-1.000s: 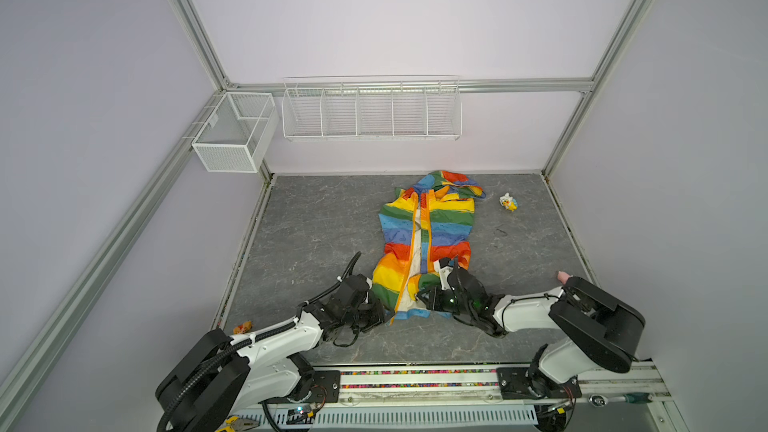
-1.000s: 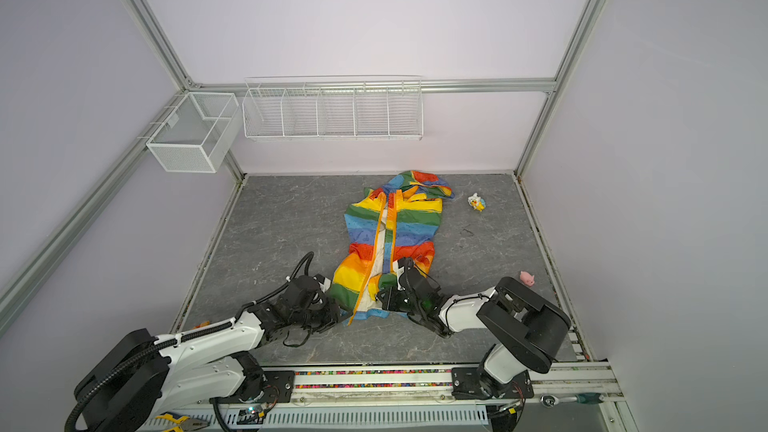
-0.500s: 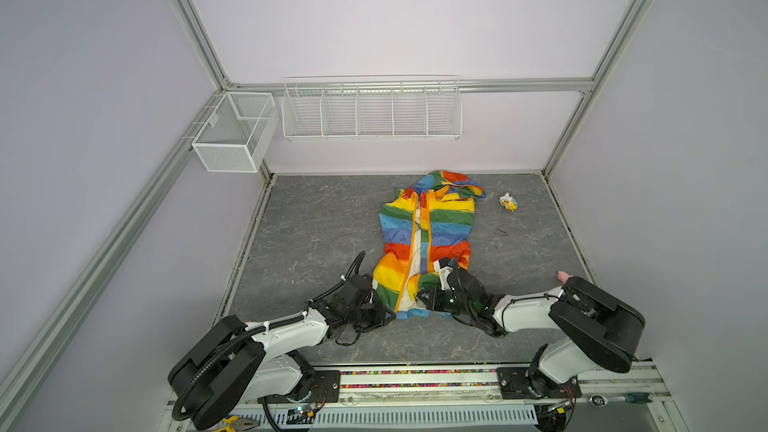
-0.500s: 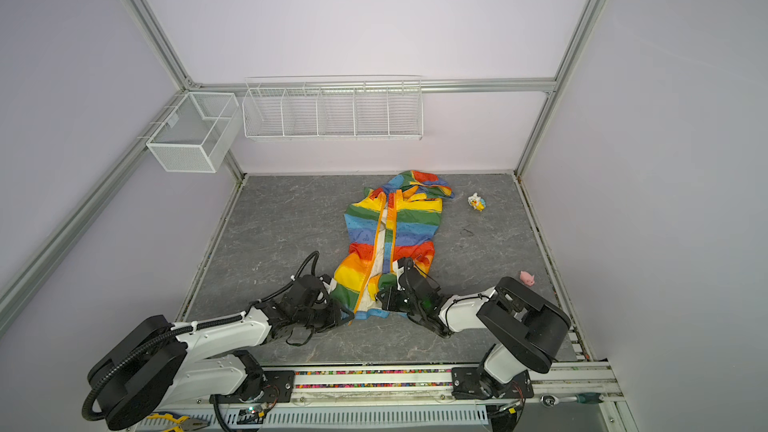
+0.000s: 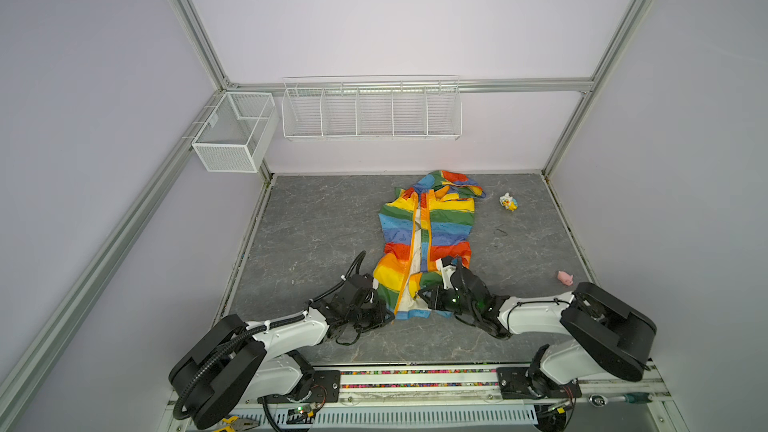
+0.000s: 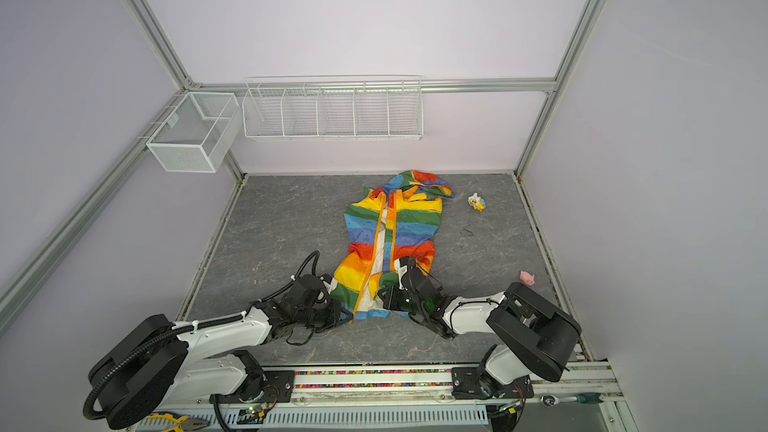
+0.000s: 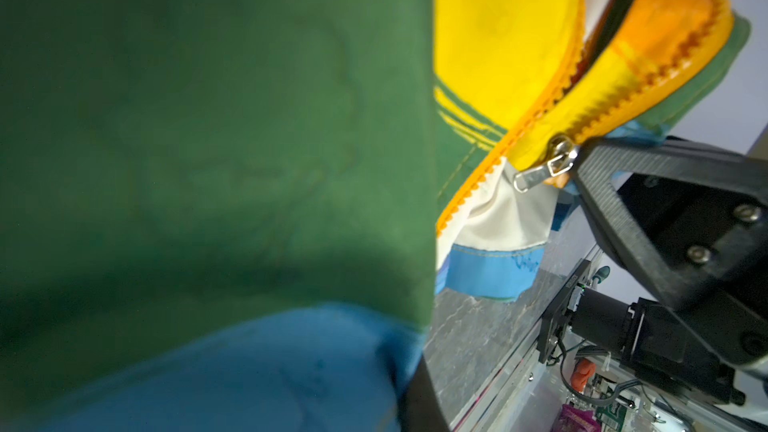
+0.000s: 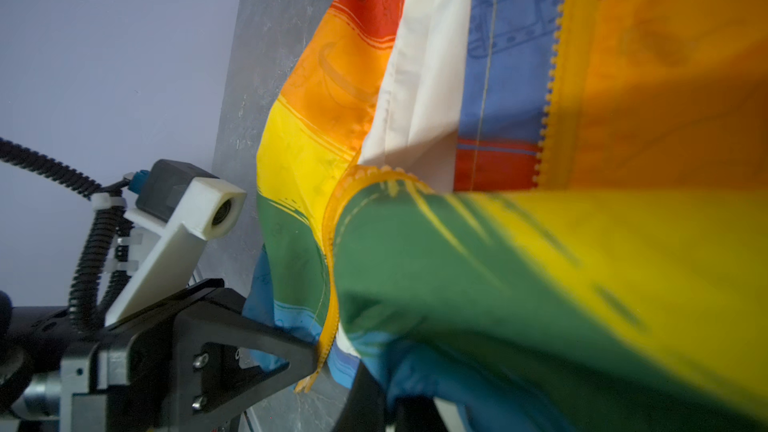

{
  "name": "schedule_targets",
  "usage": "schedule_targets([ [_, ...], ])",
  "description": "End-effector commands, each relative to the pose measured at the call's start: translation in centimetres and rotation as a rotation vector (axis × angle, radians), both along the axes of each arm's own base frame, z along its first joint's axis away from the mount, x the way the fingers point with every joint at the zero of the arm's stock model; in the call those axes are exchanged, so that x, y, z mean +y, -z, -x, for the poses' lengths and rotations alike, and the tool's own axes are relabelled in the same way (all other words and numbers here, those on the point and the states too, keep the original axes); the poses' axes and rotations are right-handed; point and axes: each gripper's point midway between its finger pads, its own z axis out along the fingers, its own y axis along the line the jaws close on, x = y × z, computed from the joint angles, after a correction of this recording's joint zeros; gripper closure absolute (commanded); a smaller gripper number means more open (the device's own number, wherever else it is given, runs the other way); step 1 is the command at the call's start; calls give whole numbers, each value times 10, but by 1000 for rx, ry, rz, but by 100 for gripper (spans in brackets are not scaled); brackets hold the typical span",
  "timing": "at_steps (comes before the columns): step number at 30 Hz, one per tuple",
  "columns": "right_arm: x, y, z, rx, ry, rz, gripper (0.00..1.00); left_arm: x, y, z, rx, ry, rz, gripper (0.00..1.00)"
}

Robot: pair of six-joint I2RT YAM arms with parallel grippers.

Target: Zip up the jacket

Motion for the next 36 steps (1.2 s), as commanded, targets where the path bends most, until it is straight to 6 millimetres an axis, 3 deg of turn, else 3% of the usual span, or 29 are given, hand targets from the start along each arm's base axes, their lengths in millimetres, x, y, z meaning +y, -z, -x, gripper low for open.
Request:
schedule_targets([
  [1, -8, -4, 4, -10, 9, 18, 94, -7, -19, -9, -59, 16, 15, 100],
  [10, -30, -51, 3, -118, 26, 56, 94, -13, -69, -35, -199, -4, 77, 100],
  [17, -47, -95, -2, -220, 31, 14, 94, -11, -130, -69, -344, -68, 205, 100],
  [21, -56, -116, -9, -277, 50, -2, 94, -1, -158, -88, -457, -128, 154, 100],
  [25, -57, -135, -15, -337, 37, -49, 94, 2, -181, -95, -587, -87, 110, 100],
  [29, -62, -143, -23, -385, 46, 19, 94, -3, -210, -91, -756, -32, 186, 100],
  [36, -60, -156, -26, -399, -14, 115, 94, 14, -249, -93, -912, -189, 346, 100],
])
